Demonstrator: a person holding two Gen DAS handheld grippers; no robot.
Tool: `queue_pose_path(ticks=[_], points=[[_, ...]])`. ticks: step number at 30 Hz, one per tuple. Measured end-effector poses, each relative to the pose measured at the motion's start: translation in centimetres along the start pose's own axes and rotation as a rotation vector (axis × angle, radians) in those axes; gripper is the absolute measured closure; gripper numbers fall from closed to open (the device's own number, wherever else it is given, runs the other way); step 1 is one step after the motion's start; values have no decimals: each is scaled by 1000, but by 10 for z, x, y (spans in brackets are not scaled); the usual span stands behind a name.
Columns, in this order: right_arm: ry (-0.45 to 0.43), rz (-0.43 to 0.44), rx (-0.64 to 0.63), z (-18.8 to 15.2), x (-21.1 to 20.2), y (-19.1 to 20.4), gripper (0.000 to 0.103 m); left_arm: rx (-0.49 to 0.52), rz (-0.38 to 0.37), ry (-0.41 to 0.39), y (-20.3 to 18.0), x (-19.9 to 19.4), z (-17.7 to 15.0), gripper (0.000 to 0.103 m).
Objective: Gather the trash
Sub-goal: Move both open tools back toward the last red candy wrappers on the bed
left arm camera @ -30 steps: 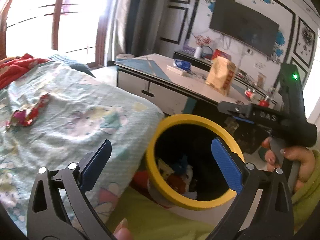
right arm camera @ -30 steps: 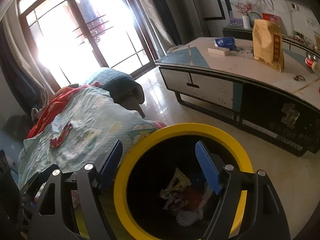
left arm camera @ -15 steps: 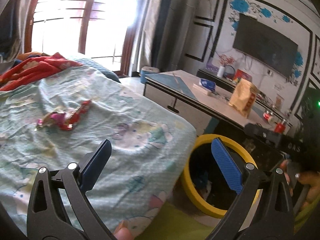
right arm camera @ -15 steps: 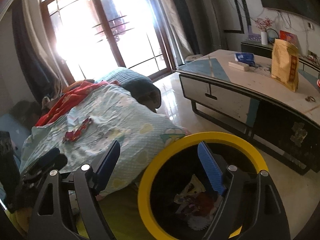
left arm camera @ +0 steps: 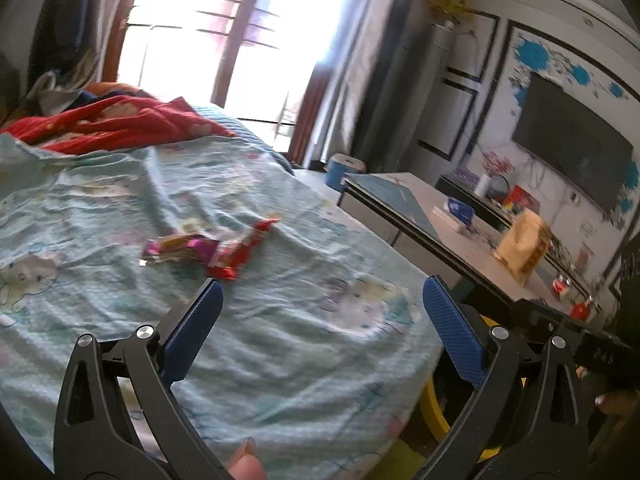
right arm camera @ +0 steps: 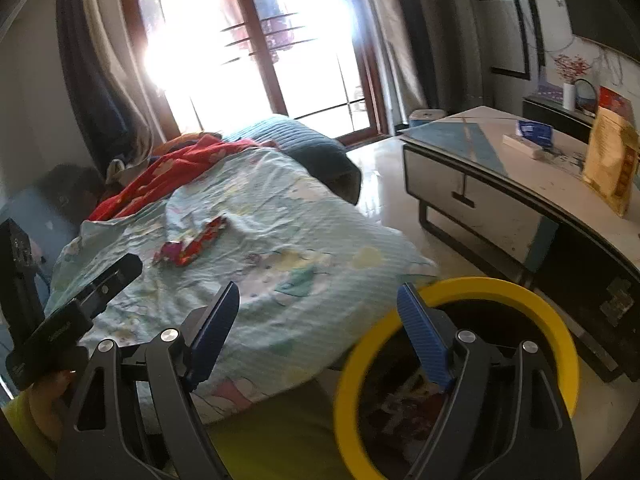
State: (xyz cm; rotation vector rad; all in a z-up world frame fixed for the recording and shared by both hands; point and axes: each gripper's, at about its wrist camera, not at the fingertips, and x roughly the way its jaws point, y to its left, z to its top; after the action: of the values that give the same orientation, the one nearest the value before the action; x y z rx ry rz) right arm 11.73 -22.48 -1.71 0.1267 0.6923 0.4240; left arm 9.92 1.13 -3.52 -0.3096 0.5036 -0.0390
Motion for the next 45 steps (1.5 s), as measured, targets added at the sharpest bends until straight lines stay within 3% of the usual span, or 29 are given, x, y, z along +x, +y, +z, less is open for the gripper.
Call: queue_pose_path(ticks=[12, 21, 24, 35, 42, 44, 45], points=[[58, 92, -62, 30, 60, 63, 24, -193, 88, -34, 80, -4, 17, 11], [133, 113, -92, 48, 129, 99, 25, -337, 80, -22, 122, 2, 17, 11], [154, 113, -103, 51, 149, 109, 27, -371, 68, -10, 129, 7, 15, 19], [244, 142, -43, 65, 215, 127, 49, -530, 22, 34, 164, 27, 11, 48], [294, 137, 47, 63, 247, 120, 58, -546, 0, 70, 168, 46, 15, 55], [283, 139, 44, 61, 248, 119, 64, -532, 1, 81, 166, 51, 16, 55], [283, 133, 38, 60, 247, 119, 74, -525, 2, 85, 164, 54, 16, 55]])
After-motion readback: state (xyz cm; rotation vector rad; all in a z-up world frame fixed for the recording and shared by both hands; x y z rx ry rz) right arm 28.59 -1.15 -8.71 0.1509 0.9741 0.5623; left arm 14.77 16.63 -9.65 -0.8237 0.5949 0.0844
